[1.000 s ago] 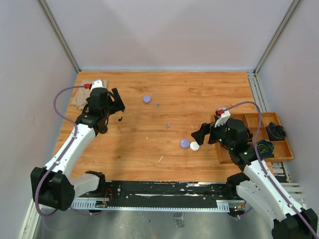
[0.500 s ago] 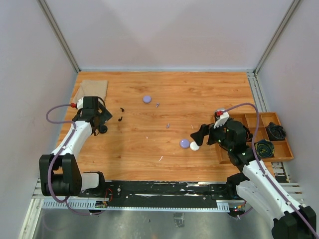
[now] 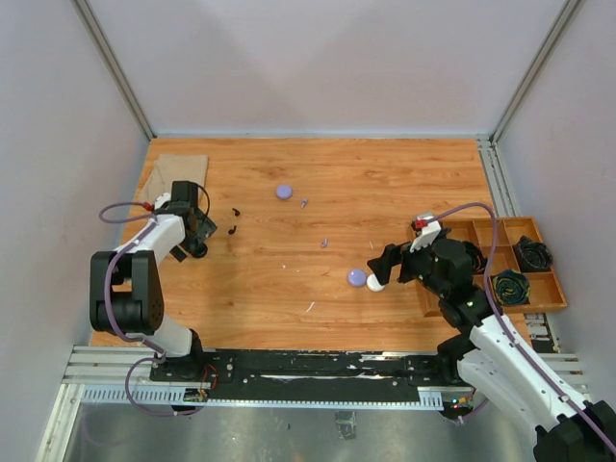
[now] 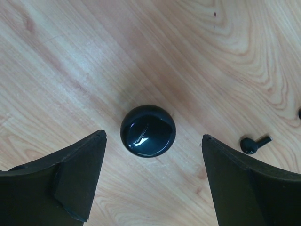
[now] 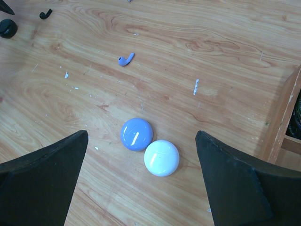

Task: Insert the wireless bluetooth earbuds into the charging case
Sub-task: Pick up the charging case at the center of the board.

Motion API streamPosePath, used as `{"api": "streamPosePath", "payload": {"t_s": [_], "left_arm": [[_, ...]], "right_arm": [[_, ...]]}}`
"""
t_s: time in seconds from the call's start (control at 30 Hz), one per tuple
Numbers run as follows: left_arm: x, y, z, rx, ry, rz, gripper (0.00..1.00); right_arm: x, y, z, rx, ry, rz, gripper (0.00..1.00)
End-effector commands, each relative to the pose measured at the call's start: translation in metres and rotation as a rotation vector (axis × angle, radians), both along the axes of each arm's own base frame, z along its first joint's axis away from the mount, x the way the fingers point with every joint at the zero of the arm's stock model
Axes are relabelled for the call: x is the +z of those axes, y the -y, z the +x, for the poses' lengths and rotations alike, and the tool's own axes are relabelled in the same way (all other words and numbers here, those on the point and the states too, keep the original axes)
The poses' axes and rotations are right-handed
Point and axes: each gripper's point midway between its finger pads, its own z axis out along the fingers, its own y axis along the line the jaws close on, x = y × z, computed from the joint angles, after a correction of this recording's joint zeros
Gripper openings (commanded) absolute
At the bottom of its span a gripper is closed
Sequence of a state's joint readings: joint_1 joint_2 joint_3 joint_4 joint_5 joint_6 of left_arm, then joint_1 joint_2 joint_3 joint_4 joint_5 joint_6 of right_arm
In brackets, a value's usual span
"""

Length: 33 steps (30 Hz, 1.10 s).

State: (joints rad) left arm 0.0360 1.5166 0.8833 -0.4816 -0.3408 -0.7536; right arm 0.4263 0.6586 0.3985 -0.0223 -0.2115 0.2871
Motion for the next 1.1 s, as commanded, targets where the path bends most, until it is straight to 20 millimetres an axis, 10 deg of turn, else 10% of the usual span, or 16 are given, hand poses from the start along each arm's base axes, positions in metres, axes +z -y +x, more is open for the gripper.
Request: {"api": "streamPosePath", "payload": {"t_s": [0.0,0.67,1.07], "left_arm": [[0.006,-0.012,0.010,0.059,0.007,0.042,0.86],[-0.028,-0.004,0.005,0.035,-0.094,-0.001,0.60],[-0.008,0.009,-0.005,-0.062,-0.044,-0.025,0.49]], "right_arm": [[-0.001,0.001,0.001,-0.012,0.033,-0.029,0.99],[-0.001,-0.009,-0.002,0.038,0.035,-0.014,0.99],[-0.004,-0.027,-0.005,0.104,-0.036,0.048,0.99]]}}
